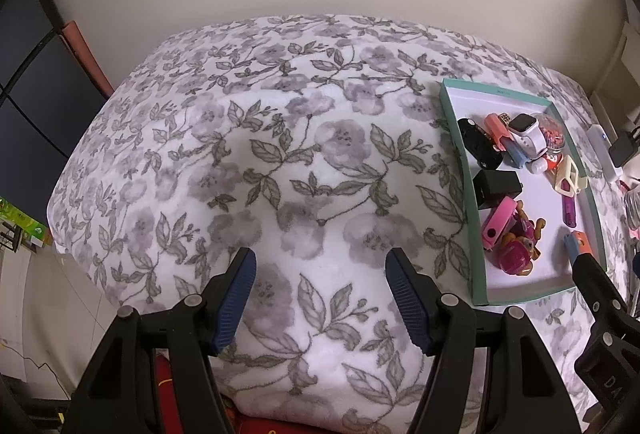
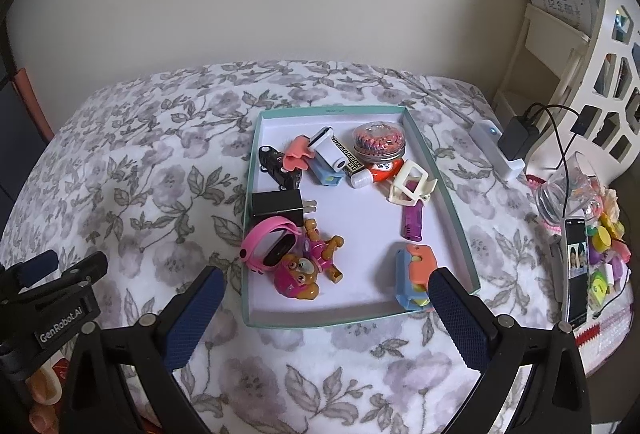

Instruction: Organize rigid objects

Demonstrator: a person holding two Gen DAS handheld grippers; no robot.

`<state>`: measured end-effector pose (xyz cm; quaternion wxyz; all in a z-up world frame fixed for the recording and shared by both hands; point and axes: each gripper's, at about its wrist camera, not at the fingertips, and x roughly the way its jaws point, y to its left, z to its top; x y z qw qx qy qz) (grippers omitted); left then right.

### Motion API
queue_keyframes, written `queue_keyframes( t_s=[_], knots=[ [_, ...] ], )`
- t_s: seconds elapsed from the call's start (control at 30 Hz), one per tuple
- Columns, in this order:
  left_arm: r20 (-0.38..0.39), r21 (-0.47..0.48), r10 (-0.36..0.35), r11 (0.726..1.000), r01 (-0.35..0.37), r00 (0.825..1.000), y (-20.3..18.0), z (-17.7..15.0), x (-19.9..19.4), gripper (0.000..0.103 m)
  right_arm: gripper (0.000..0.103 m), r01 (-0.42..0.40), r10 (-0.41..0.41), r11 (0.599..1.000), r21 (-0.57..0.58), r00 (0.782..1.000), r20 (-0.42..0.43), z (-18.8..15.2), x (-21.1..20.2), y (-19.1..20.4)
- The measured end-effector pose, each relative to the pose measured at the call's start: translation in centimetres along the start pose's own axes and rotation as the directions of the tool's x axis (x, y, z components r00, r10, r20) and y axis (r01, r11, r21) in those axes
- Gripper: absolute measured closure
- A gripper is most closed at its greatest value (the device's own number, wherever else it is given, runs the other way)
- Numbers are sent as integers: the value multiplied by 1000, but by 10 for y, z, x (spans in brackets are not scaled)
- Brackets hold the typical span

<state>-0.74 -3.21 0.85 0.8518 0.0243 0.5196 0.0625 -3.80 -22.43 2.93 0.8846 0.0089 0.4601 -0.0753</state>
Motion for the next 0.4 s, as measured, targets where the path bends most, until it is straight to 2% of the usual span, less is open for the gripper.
queue_keyframes(
  t_s=[0.4],
  knots=[
    [37,2,-6,1000,5,999,-2,1,-5,35,0,-1,1,1000,8,1000,-12,0,3,-2]
  ],
)
